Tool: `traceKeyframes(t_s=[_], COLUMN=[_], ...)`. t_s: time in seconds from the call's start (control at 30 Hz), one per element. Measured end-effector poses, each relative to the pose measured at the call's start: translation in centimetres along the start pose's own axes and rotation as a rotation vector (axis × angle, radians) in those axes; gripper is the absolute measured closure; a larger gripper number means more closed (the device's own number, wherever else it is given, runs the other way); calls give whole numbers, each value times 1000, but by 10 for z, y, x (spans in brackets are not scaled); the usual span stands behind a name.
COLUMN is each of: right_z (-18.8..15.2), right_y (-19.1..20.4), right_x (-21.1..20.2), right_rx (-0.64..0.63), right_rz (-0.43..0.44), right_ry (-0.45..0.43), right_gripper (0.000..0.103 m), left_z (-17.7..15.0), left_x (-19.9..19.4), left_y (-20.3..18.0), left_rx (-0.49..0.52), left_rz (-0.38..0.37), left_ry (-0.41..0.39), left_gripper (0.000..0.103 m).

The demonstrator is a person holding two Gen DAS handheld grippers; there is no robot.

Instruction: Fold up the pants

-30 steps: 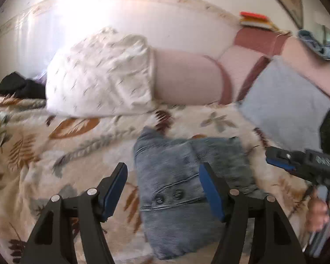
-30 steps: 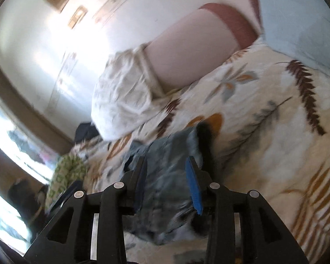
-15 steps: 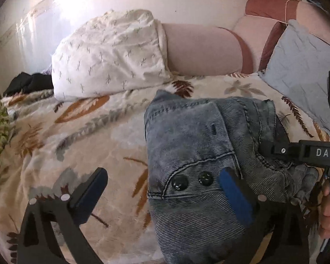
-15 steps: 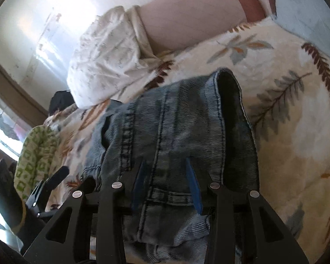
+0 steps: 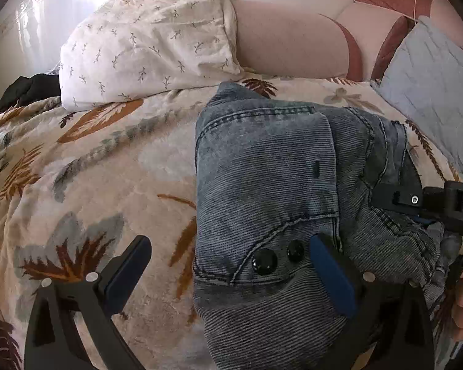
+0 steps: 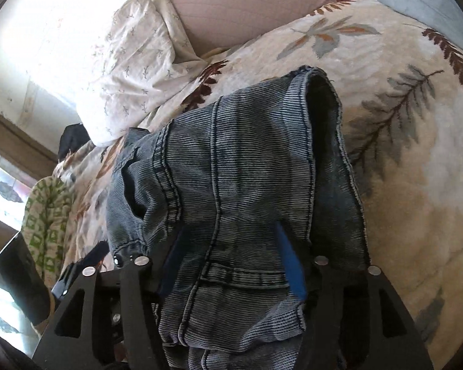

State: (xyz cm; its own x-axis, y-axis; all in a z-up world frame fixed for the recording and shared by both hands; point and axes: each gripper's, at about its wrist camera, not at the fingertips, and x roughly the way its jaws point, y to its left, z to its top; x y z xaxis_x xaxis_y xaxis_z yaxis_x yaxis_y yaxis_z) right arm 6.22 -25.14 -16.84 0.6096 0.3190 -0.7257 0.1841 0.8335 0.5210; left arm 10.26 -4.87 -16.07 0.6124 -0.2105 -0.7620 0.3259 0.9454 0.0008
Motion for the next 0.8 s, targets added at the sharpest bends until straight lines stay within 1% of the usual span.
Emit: traceKeyframes(t_s=[0.13,0.4,0.53,0.63,0.73,0.8], right_z=[2,3,5,7,9,12], right_y=[0,-2,-6,-7,-2,4], right_x=[3,6,-2,-14,-27,-37], right_rx=[1,1,33,61,37,2], right_rz=[0,18,56,85,96,100], right_ry=[4,-8,3,19,-17,-62], right_gripper=[46,45,43,41,40,40], left_z=[1,2,3,6,10,13], left_x=[5,0,-9,-20,-32,-40], left_y=[-1,-3,1,1,0,2], left_rx=[2,2,-24,-15,7,5], left_rz=[4,19,25,46,86,107], left_ry=[14,0,5,-6,-40,-69], left_gripper=[0,0,0,0,0,0])
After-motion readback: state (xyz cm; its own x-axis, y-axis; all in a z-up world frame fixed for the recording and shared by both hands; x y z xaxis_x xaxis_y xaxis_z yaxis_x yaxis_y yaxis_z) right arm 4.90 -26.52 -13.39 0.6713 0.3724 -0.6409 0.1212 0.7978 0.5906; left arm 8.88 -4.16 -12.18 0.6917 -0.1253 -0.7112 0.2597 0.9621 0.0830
